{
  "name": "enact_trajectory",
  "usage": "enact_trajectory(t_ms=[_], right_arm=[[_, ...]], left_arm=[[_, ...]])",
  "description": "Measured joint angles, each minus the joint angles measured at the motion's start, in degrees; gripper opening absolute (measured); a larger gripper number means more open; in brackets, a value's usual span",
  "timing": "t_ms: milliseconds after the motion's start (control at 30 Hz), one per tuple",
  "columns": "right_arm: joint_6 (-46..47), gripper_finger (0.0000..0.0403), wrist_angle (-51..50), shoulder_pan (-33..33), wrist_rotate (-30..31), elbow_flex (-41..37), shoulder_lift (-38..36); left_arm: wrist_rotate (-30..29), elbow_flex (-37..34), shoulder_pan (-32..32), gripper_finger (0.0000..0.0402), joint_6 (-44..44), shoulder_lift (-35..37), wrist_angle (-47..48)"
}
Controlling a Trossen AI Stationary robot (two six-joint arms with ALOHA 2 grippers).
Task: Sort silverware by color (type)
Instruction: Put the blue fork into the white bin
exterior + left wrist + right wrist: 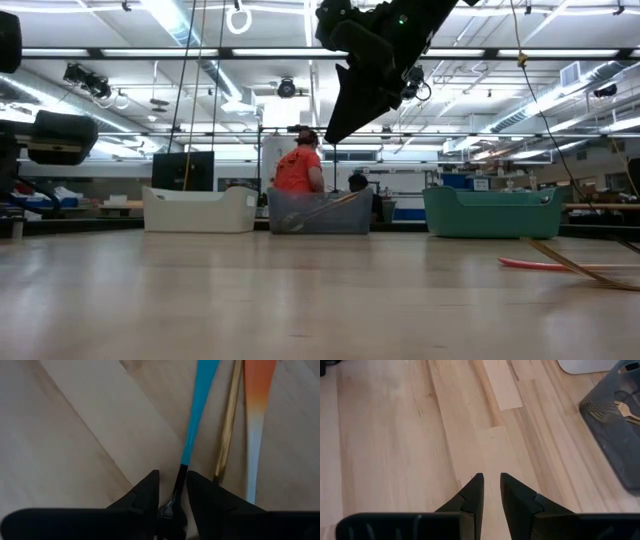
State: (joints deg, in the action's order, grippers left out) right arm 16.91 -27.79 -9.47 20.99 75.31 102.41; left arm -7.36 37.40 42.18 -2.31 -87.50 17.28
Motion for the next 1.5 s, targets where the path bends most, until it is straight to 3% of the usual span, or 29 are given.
enact_trajectory(t_ms=[300,700,900,1100,1333,1500], right_arm=[[-0.05,0.0075,0.00,0.00,0.00,0.00,0.00],[-0.06,0.0075,-1.94,-0.17,-0.01,0.00,-0.01],[-1.29,0.0065,-6.73,-0.22,2.12,0.00,-0.33],[-8.42,0.0042,-5.88,1.00,4.77,0.00,-0.33],[-19.47,0.0030,-1.58,6.56,10.84,0.00,-0.33],[-23.18,0.0029,-0.15,11.23,13.90,0.00,-0.37]], left_arm=[[0.33,-0.06,0.01,0.0024,0.02,-0.09,0.29],[-4.21,-0.23,0.54,0.0019,0.22,1.36,2.99],[-12.17,-0.32,-2.09,0.0019,-0.74,6.44,8.79],[-21.34,-0.32,-7.21,0.0020,0.00,11.20,14.14],[-35.39,-0.32,-16.71,0.0020,0.70,14.31,18.82],[-41.51,-0.30,-24.01,0.0020,1.97,14.49,19.03]])
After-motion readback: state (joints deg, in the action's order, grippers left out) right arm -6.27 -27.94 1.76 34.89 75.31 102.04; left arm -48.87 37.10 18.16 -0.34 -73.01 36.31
